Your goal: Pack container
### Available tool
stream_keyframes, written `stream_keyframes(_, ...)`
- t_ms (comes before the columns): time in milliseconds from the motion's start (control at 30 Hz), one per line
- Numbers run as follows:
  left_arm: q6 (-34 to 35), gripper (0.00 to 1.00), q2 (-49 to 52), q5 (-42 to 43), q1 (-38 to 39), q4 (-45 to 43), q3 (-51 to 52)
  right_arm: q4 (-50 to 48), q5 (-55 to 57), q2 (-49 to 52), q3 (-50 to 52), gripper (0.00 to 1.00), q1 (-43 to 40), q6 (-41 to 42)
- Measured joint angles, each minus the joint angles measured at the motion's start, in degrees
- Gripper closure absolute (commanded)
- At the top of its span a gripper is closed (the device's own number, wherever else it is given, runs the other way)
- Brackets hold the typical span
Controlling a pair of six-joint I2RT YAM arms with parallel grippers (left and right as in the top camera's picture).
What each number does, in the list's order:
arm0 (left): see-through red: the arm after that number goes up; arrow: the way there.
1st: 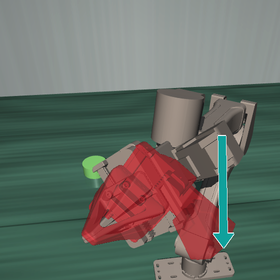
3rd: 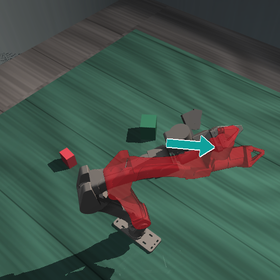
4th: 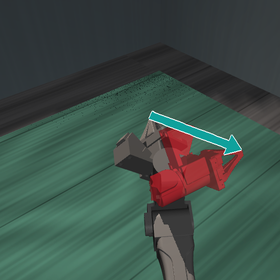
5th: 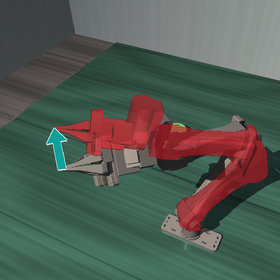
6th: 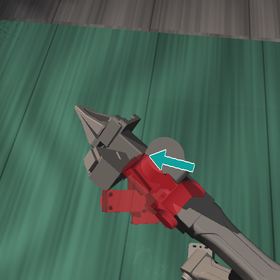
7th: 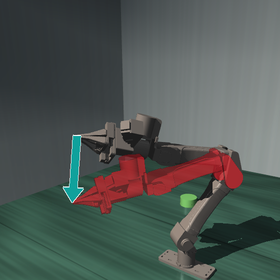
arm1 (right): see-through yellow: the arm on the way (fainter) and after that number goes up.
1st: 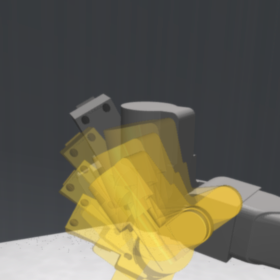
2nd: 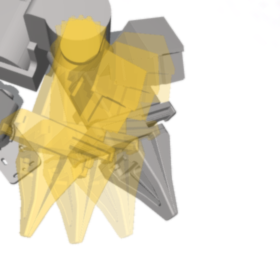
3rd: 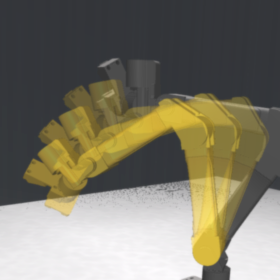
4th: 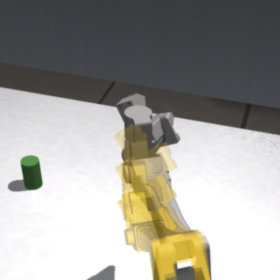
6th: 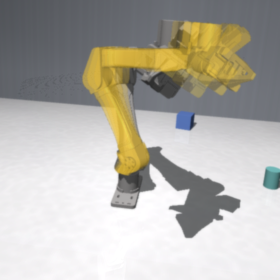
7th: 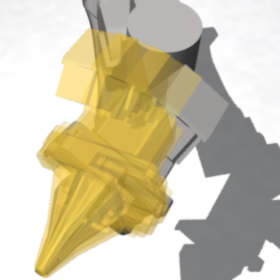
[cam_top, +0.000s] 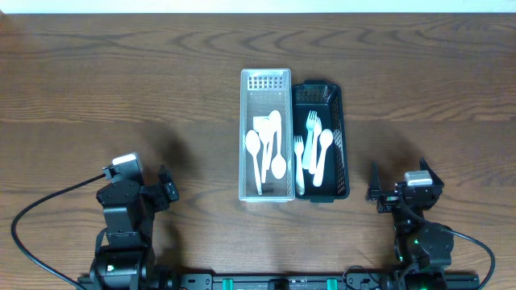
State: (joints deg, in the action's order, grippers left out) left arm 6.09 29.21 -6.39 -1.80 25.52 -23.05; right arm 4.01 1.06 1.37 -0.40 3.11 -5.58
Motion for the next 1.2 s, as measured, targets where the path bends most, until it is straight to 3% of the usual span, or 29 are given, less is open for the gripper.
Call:
stream_keyframes(633,0.0,0.02,-0.7,0.0,0.0,1.6,0.0,0.0,0.0,0.0,0.0,0.01,0.0,0.2)
stream_keyframes(833,-2.4,0.02,-8.8,0.0,-0.1,-14.8,4.7,0.0,0.0,0.0,0.0,0.01,0.0,0.2)
stream_keyframes(1033,-4.9,0.02,-17.4,0.0,-1.1,-34.3,17.2,0.0,0.0,0.0,0.0,0.01,0.0,0.2)
stream_keyframes(1200,-5.2,0.02,-23.8,0.0,-1.1,-37.2,22.7,0.0,0.0,0.0,0.0,0.01,0.0,0.2)
